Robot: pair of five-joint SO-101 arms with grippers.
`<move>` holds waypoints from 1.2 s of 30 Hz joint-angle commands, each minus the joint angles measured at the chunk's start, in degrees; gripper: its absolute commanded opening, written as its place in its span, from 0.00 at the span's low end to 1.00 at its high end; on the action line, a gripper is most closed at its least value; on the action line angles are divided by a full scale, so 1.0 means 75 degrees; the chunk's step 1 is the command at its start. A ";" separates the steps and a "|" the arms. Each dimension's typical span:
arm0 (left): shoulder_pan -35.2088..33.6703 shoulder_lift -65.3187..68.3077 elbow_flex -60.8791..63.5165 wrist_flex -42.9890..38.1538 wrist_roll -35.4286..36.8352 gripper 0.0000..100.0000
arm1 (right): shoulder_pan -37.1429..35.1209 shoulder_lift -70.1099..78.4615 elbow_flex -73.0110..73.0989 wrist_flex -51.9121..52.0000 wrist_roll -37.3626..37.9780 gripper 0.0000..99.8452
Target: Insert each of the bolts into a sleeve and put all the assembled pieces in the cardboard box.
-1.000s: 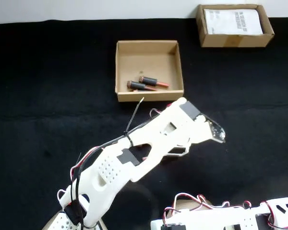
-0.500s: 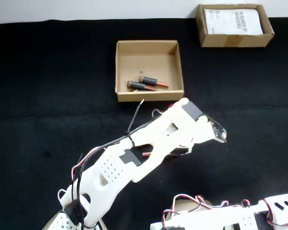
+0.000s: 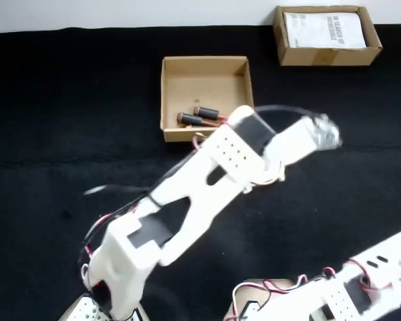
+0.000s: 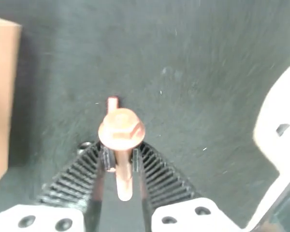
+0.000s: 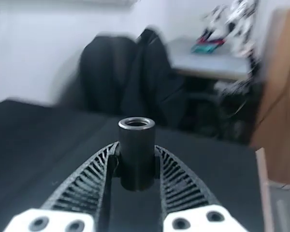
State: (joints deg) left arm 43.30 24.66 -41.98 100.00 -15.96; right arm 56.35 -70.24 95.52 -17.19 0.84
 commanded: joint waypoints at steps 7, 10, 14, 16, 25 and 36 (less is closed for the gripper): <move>-0.0100 -0.2772 -0.0311 0.0000 0.3024 0.01 | -0.3030 -0.0170 0.0498 0.1940 -0.0117 0.01; -0.0170 -0.3147 -0.0299 0.0000 0.3470 0.01 | -0.4097 -0.0170 0.0135 0.3007 -0.0105 0.01; -0.0803 -0.3499 -0.0299 0.0000 0.3868 0.01 | -0.5609 -0.0170 -0.0275 0.4273 -0.0105 0.01; -0.1401 -0.3675 -0.0299 0.0000 0.4079 0.01 | -0.6371 -0.0170 -0.0557 0.4788 -0.0105 0.01; -0.3804 -0.5210 0.0088 0.0082 0.3774 0.01 | -0.8293 -0.0158 -0.1178 0.5398 -0.0117 0.01; -0.3886 -0.9653 0.6558 -0.1254 0.3317 0.01 | -0.9735 -0.0182 -0.1178 0.3991 -0.0117 0.01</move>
State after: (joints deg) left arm 14.64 -37.85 -6.02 96.48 9.36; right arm -13.27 -70.24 89.80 15.78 0.48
